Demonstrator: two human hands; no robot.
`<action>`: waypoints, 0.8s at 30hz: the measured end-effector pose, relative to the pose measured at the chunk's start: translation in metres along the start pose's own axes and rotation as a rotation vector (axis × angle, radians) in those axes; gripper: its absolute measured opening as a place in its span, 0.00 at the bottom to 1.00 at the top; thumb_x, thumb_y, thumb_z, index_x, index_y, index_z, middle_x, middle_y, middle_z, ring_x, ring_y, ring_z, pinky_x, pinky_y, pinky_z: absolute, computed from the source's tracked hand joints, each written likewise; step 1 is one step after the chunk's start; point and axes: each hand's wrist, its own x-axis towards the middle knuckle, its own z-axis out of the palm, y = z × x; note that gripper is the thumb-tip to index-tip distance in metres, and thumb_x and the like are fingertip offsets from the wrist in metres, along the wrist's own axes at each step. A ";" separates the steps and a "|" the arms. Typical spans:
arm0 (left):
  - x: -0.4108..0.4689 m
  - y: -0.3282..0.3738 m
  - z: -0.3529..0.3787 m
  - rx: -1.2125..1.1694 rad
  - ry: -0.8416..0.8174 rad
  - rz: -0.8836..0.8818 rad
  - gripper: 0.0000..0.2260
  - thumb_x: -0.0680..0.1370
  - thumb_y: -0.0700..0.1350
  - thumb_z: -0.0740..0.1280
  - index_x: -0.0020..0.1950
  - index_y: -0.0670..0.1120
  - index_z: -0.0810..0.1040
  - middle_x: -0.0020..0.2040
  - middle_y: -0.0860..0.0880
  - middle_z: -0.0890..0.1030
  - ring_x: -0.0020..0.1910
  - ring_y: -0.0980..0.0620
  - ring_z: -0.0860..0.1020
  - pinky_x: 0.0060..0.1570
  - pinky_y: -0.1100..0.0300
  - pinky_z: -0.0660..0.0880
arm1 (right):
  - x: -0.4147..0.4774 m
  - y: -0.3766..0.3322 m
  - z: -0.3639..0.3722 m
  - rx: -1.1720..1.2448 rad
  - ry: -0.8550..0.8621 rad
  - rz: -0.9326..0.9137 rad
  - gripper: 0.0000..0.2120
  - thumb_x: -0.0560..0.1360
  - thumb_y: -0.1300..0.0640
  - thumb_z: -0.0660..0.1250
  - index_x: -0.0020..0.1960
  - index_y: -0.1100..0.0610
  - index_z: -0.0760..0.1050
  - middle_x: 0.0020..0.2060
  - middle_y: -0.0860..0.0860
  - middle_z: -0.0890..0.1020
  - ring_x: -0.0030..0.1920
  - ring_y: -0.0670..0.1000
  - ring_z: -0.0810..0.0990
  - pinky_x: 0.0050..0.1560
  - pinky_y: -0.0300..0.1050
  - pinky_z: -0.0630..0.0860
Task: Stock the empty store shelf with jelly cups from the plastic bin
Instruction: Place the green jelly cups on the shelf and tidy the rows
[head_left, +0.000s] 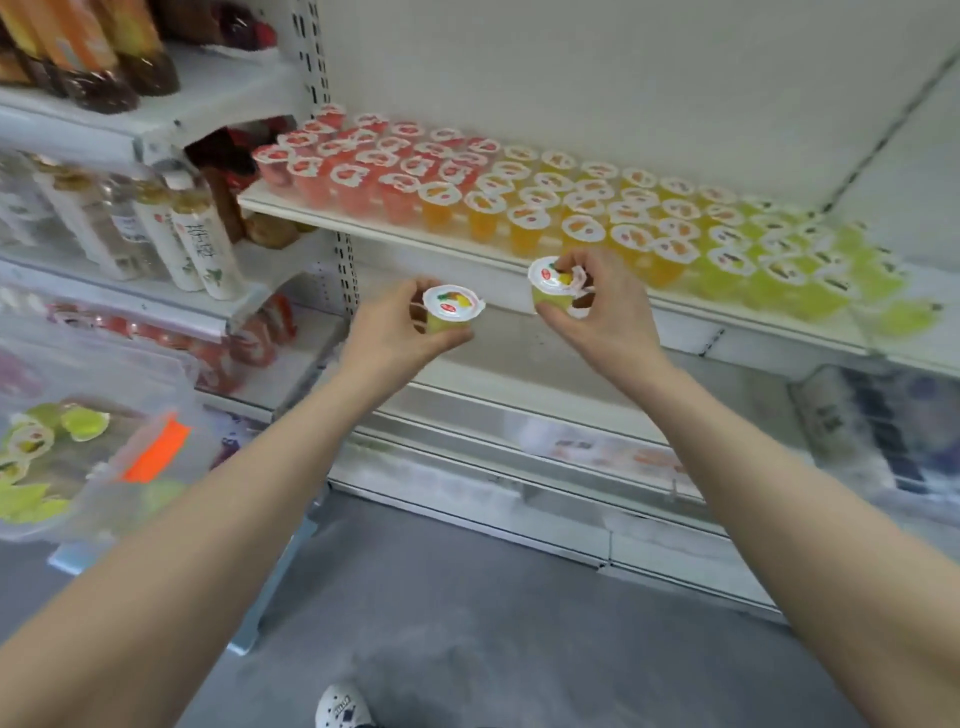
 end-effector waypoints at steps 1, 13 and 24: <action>-0.001 0.017 0.019 -0.013 -0.014 0.020 0.20 0.67 0.52 0.78 0.56 0.53 0.76 0.46 0.59 0.81 0.44 0.58 0.80 0.44 0.66 0.75 | -0.007 0.014 -0.021 -0.019 0.017 -0.001 0.17 0.70 0.54 0.73 0.56 0.56 0.74 0.51 0.48 0.76 0.50 0.51 0.76 0.49 0.53 0.77; -0.021 0.187 0.234 -0.137 -0.096 0.209 0.23 0.68 0.52 0.77 0.60 0.49 0.76 0.52 0.54 0.81 0.45 0.57 0.78 0.47 0.60 0.77 | -0.088 0.161 -0.238 -0.183 0.231 0.104 0.18 0.67 0.51 0.74 0.54 0.52 0.74 0.50 0.44 0.76 0.46 0.44 0.73 0.48 0.48 0.76; 0.024 0.265 0.342 -0.162 -0.206 0.317 0.21 0.68 0.53 0.77 0.57 0.54 0.73 0.51 0.57 0.79 0.46 0.57 0.78 0.48 0.57 0.77 | -0.096 0.259 -0.339 -0.210 0.380 0.251 0.18 0.68 0.50 0.75 0.54 0.51 0.73 0.50 0.46 0.78 0.46 0.45 0.75 0.45 0.40 0.70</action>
